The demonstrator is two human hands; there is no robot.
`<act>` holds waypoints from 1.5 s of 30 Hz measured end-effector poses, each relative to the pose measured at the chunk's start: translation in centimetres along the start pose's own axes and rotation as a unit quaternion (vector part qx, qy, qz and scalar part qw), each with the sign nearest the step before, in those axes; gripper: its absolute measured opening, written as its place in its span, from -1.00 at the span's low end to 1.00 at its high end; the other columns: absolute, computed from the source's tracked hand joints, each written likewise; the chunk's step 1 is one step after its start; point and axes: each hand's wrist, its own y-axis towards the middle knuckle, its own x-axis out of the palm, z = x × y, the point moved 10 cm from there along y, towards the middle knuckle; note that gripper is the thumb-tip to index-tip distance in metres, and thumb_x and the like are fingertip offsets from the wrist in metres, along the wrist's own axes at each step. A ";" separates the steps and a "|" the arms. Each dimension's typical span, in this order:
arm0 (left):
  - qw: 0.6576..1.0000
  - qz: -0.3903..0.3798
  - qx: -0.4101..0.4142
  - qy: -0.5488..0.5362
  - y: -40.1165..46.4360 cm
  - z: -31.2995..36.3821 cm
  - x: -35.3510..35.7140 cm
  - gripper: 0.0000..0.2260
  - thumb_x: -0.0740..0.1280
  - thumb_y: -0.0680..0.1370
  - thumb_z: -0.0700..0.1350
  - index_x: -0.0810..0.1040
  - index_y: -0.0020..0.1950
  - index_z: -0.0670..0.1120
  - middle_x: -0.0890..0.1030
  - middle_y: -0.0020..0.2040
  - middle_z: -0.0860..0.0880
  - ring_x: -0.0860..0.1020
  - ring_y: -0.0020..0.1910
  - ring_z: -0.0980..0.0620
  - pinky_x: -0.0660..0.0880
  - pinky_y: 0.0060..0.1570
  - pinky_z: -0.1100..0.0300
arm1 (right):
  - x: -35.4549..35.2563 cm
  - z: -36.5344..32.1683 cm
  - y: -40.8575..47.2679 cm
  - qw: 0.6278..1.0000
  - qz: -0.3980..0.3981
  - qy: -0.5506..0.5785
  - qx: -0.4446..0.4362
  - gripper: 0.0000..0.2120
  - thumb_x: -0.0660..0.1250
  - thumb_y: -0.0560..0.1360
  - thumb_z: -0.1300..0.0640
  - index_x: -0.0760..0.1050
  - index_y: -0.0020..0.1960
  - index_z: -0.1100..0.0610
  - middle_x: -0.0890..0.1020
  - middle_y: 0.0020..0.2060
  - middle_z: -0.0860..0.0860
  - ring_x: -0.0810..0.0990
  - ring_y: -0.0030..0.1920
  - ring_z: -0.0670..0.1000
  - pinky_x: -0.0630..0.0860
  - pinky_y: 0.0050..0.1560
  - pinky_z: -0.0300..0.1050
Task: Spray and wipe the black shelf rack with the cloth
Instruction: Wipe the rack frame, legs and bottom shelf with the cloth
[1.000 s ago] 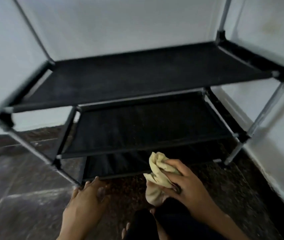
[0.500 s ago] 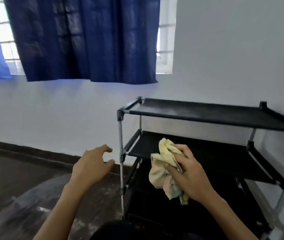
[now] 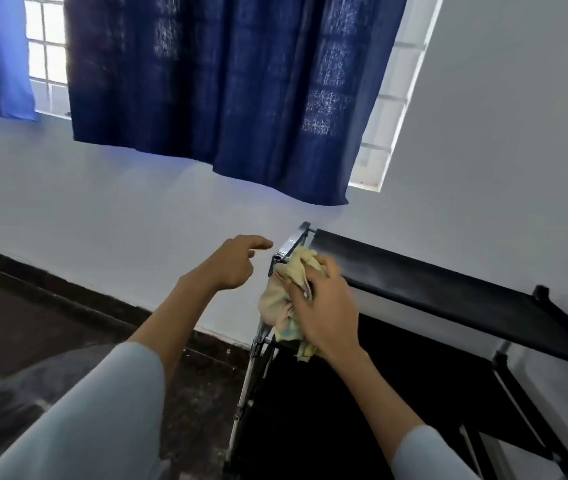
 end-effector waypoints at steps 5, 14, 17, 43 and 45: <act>0.995 -0.089 0.008 0.042 3.3 -0.4 1.2 -0.39 0.01 0.43 -0.55 0.44 0.36 -0.11 0.44 0.37 -0.08 0.43 0.33 -0.10 0.42 0.23 0.09 | 3.0 -3.2 1.7 0.974 0.110 -0.185 -0.068 -0.64 0.18 0.47 -0.04 0.60 0.12 0.11 0.57 0.17 0.06 0.51 -0.18 0.11 0.37 -0.31 -0.16; 0.968 -0.159 0.030 0.189 5.5 0.3 1.6 -0.49 0.15 0.50 -0.48 0.53 0.29 0.00 0.40 0.38 -0.10 0.51 0.19 -0.08 0.46 -0.01 0.17 | 7.3 -1.5 -0.7 0.945 0.127 -0.268 -0.135 -0.66 0.53 0.33 0.02 0.62 0.06 0.13 0.46 0.16 0.04 0.58 -0.09 0.22 0.50 -0.29 -0.07; 0.960 -0.177 0.035 0.212 6.1 0.6 1.7 -0.49 0.19 0.49 -0.48 0.56 0.25 0.01 0.42 0.36 -0.10 0.53 0.16 -0.10 0.48 -0.03 0.16 | 9.2 -0.3 -2.7 0.955 0.039 -0.272 -0.109 -0.70 0.57 0.24 -0.05 0.65 -0.10 0.05 0.60 0.03 -0.04 0.55 -0.12 0.10 0.48 -0.31 -0.12; 0.925 -0.187 0.052 0.328 7.3 3.2 2.3 -0.61 0.24 0.46 -0.41 0.64 0.10 0.00 0.62 0.06 0.02 0.53 -0.07 -0.01 0.51 -0.04 0.14 | 5.5 -4.6 -0.7 0.962 0.164 -0.124 -0.180 -0.71 0.21 0.46 0.04 0.63 0.03 0.09 0.59 0.14 -0.01 0.52 0.02 0.14 0.41 -0.12 -0.05; 0.923 -0.189 0.053 0.331 7.4 3.0 2.5 -0.61 0.24 0.47 -0.42 0.63 0.12 -0.02 0.62 0.13 -0.01 0.54 -0.06 0.00 0.48 -0.09 0.17 | 6.0 -2.9 0.2 0.968 0.137 -0.133 -0.164 -0.70 0.19 0.48 0.06 0.61 0.10 0.07 0.50 0.22 -0.05 0.53 0.11 0.17 0.45 0.02 0.04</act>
